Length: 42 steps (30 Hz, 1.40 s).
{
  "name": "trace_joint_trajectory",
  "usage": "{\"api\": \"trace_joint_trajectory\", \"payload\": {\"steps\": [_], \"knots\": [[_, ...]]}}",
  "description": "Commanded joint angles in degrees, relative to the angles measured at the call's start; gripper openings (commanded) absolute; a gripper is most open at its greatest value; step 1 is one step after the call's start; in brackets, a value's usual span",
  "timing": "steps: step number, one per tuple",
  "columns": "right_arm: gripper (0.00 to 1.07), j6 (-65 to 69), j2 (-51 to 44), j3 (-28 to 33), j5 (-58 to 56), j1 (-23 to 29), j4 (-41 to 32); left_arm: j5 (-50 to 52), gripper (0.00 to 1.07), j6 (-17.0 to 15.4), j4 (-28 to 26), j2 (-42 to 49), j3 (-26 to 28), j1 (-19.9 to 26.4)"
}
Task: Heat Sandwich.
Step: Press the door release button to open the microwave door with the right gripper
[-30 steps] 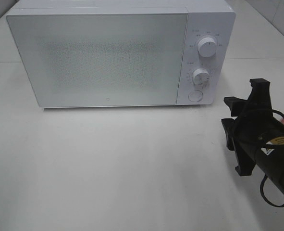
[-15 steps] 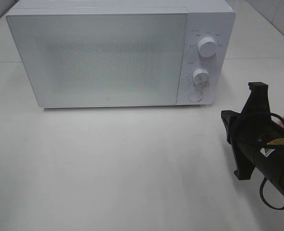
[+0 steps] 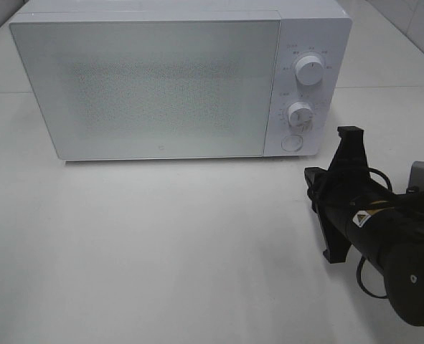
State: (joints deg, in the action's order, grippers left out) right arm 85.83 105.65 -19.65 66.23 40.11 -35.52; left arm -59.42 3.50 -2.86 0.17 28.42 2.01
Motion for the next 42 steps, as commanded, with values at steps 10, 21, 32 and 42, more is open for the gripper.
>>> {"api": "trace_joint_trajectory", "payload": {"steps": [10,21,32,42], "knots": [[0.0,0.3,3.5,-6.1,-5.8,-8.7,9.0,0.5,1.0,0.1,-0.4,1.6,-0.2,0.1],[0.0,0.2,6.2,-11.6,-8.6,-12.8,13.2,0.5,1.0,0.1,-0.4,1.6,-0.2,0.1],[0.0,-0.8,10.1,-16.8,-11.4,-15.4,14.3,0.5,1.0,0.1,-0.4,1.6,-0.2,0.1],[0.0,-1.4,12.2,-21.3,-14.5,-16.1,14.6,0.5,1.0,0.1,-0.4,1.5,-0.2,0.1]]}}
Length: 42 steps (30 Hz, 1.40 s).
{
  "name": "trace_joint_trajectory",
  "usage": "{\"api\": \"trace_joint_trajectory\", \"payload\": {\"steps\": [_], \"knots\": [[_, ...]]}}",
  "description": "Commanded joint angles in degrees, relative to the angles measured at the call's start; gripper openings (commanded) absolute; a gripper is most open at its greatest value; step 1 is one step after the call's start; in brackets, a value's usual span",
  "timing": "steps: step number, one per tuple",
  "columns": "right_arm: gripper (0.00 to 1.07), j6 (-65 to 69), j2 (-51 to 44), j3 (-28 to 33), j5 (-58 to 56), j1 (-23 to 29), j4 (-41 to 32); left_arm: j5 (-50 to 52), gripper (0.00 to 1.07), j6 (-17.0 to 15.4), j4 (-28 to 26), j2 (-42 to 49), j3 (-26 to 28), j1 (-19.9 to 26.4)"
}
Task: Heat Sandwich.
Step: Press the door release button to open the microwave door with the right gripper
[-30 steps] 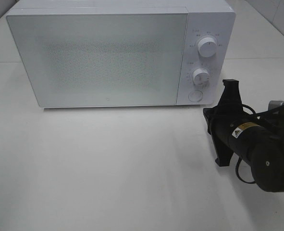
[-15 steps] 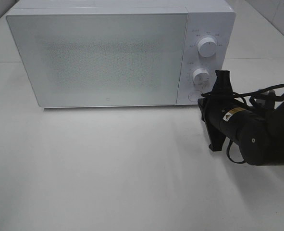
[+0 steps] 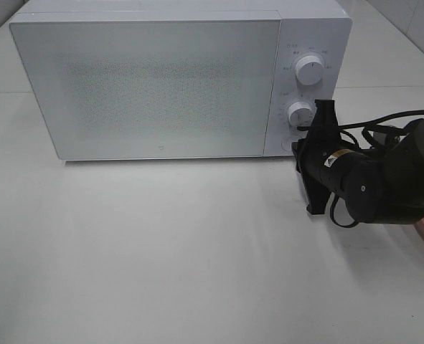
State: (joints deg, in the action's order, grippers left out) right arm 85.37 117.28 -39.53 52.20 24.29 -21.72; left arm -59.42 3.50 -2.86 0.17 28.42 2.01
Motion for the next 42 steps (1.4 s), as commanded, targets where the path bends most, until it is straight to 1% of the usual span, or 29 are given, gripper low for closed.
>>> {"api": "trace_joint_trajectory", "payload": {"steps": [1,9,16,23,27,28,33,42], "knots": [[0.01,-0.9,0.9,-1.7,-0.3,-0.3,0.7,0.5,1.0,0.1,-0.4,1.5,-0.2,0.1],[0.0,-2.2,1.6,-4.4,1.3,-0.3,-0.3,0.5,1.0,0.1,-0.4,1.5,-0.2,0.1],[0.0,-3.4,1.6,-6.1,1.9,-1.7,-1.5,0.5,1.0,0.1,-0.4,1.5,-0.2,0.1],[0.0,-4.3,1.6,-6.7,7.6,-2.1,-2.3,0.5,1.0,0.1,-0.4,1.5,-0.2,0.1],[0.0,-4.2,2.7,-8.5,10.1,-2.1,-2.3,0.5,1.0,0.1,-0.4,1.5,-0.2,0.1],[0.0,-4.2,3.7,-10.0,11.9,-2.1,-2.3,0.5,1.0,0.1,-0.4,1.5,-0.2,0.1],[0.0,-3.2,6.1,-11.9,16.2,-2.1,-2.3,0.5,1.0,0.1,-0.4,1.5,-0.2,0.1],[0.0,-3.2,6.1,-12.0,17.5,-2.1,-1.8,0.5,1.0,0.1,-0.4,1.5,-0.2,0.1]]}}
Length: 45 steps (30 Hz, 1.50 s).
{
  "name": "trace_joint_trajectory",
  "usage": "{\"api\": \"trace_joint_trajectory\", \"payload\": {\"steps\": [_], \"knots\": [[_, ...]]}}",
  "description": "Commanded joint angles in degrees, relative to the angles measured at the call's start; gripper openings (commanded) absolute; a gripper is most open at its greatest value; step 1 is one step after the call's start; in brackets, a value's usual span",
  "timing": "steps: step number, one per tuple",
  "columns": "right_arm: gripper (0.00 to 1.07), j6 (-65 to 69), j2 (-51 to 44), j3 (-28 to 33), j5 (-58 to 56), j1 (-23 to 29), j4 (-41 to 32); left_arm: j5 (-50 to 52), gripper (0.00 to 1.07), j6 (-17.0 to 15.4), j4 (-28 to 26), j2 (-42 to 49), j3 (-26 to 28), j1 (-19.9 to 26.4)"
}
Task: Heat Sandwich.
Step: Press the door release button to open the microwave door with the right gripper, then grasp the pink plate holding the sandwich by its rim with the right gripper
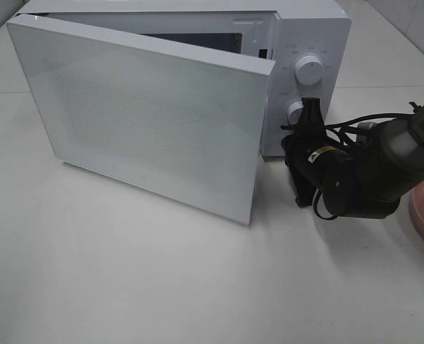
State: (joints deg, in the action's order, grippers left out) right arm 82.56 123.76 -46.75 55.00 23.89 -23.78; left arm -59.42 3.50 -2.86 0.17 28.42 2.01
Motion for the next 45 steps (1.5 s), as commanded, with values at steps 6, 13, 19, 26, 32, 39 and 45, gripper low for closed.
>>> {"api": "trace_joint_trajectory", "payload": {"steps": [6,13,19,26,32,39,45], "knots": [[0.01,-0.3,-0.4,-4.7,13.3,-1.7,1.4,0.5,1.0,0.1,-0.4,1.5,-0.2,0.1],[0.0,-0.3,-0.6,-4.6,9.2,-1.7,1.5,0.5,1.0,0.1,-0.4,1.5,-0.2,0.1],[0.0,-0.6,-2.5,-2.1,4.1,-1.7,1.5,0.5,1.0,0.1,-0.4,1.5,-0.2,0.1],[0.0,1.7,-3.8,3.7,1.9,-1.7,4.8,0.5,1.0,0.1,-0.4,1.5,-0.2,0.1],[0.0,5.1,-6.0,7.4,-0.5,-1.7,8.3,0.5,1.0,0.1,-0.4,1.5,-0.2,0.1],[0.0,4.8,-10.1,11.9,-2.0,-1.7,9.9,0.5,1.0,0.1,-0.4,1.5,-0.2,0.1],[0.01,4.0,-15.6,15.5,-6.7,-1.7,13.3,0.5,1.0,0.1,-0.4,1.5,-0.2,0.1]]}}
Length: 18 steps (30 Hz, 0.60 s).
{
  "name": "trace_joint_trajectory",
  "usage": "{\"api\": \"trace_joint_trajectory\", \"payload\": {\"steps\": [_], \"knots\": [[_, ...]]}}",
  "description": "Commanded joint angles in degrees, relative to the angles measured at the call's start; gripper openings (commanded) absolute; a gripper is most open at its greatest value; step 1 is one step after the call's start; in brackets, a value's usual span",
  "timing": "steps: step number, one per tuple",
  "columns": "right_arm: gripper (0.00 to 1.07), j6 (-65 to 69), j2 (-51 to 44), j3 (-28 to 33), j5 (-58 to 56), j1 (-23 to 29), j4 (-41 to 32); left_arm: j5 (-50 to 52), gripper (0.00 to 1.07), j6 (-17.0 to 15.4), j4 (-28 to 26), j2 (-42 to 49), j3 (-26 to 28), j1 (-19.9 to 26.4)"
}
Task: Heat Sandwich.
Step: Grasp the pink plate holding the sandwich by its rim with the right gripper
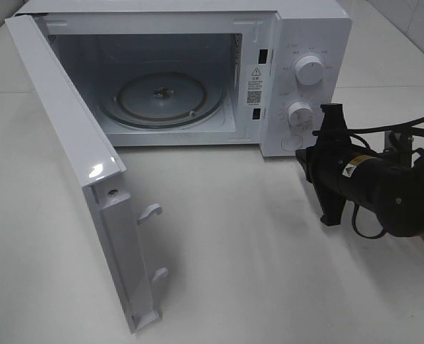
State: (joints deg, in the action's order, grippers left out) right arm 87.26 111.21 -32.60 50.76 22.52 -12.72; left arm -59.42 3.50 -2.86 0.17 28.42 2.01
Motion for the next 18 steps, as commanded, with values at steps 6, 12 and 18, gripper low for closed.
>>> {"api": "trace_joint_trajectory", "payload": {"steps": [6,12,18], "knots": [[0.01,-4.6,-9.7,3.8,-12.1,-0.3,3.7,0.5,1.0,0.1,-0.4,1.5,-0.2,0.1],[0.01,-11.8,-16.2,3.8,-22.5,-0.3,3.7,0.5,1.0,0.1,-0.4,1.5,-0.2,0.1],[0.03,-26.2,-22.1,3.8,-34.4,-0.3,3.7,0.5,1.0,0.1,-0.4,1.5,-0.2,0.1]]}}
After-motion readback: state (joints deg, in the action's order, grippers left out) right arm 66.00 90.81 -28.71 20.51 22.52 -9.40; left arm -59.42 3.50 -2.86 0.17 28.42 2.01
